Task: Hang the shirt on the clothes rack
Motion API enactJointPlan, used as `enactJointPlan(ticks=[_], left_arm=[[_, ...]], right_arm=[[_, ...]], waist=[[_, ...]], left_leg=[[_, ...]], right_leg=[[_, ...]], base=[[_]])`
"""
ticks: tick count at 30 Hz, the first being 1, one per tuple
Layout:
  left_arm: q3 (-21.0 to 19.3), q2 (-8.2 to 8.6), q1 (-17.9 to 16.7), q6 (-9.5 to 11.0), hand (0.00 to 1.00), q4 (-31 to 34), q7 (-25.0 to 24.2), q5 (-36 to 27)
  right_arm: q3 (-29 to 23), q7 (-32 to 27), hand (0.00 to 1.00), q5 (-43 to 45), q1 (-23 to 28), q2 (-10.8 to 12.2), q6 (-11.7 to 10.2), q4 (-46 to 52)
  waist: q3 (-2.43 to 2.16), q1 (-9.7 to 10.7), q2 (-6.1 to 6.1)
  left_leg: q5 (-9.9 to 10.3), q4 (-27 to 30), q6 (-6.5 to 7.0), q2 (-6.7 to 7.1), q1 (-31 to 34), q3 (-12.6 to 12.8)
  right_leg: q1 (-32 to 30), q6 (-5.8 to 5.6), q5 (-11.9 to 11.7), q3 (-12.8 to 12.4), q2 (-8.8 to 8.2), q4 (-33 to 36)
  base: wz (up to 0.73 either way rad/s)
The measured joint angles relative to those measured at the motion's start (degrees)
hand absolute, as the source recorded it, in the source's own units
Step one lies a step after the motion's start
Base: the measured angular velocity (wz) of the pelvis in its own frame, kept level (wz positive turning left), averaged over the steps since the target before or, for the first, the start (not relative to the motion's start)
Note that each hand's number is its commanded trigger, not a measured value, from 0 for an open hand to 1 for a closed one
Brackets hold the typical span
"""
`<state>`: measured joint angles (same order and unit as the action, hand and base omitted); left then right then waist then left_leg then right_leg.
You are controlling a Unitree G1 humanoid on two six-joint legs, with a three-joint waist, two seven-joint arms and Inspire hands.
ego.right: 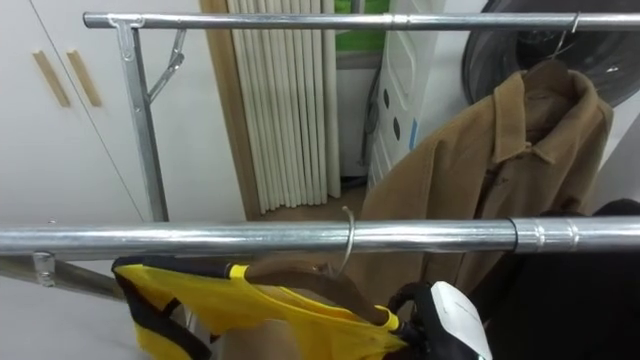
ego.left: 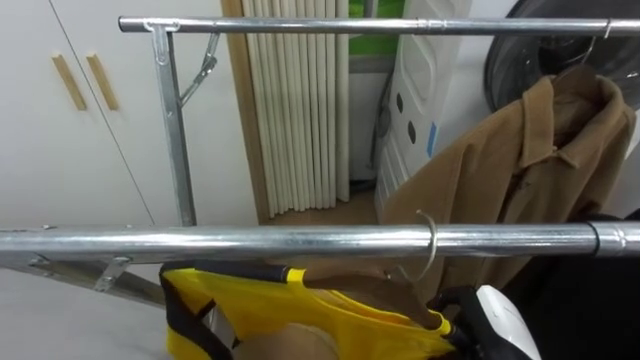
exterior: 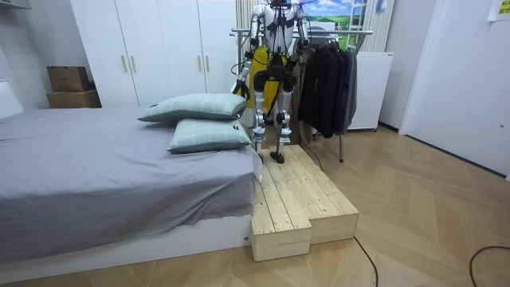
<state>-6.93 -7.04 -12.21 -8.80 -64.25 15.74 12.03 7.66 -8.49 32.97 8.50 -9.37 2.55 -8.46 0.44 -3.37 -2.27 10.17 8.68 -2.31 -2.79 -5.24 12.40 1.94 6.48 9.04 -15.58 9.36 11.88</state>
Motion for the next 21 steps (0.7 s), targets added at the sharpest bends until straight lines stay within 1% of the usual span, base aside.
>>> enactJointPlan(ticks=[15, 21], left_arm=[[0.4, -0.03, 0.0, 0.0, 0.00, -0.1, 0.1, 0.0], [0.4, -0.03, 0.0, 0.0, 0.00, -0.1, 0.1, 0.0]], right_arm=[[0.0, 0.0, 0.00, -1.2, 0.0, 0.0, 0.0, 0.5], [0.0, 0.5, 0.00, -1.1, 0.0, -0.2, 0.1, 2.8]], waist=[[0.08, 0.1, -0.09], [0.13, 0.3, 0.00]], left_leg=[[0.0, -0.1, 0.00, -0.05, 0.0, 0.0], [0.0, 0.0, 0.00, -0.05, 0.1, 0.0]], right_leg=[[0.0, 0.00, 0.0, 0.0, 0.01, -0.2], [0.0, 0.00, 0.0, 0.0, 0.01, -0.2]], base=[[0.00], [0.00]])
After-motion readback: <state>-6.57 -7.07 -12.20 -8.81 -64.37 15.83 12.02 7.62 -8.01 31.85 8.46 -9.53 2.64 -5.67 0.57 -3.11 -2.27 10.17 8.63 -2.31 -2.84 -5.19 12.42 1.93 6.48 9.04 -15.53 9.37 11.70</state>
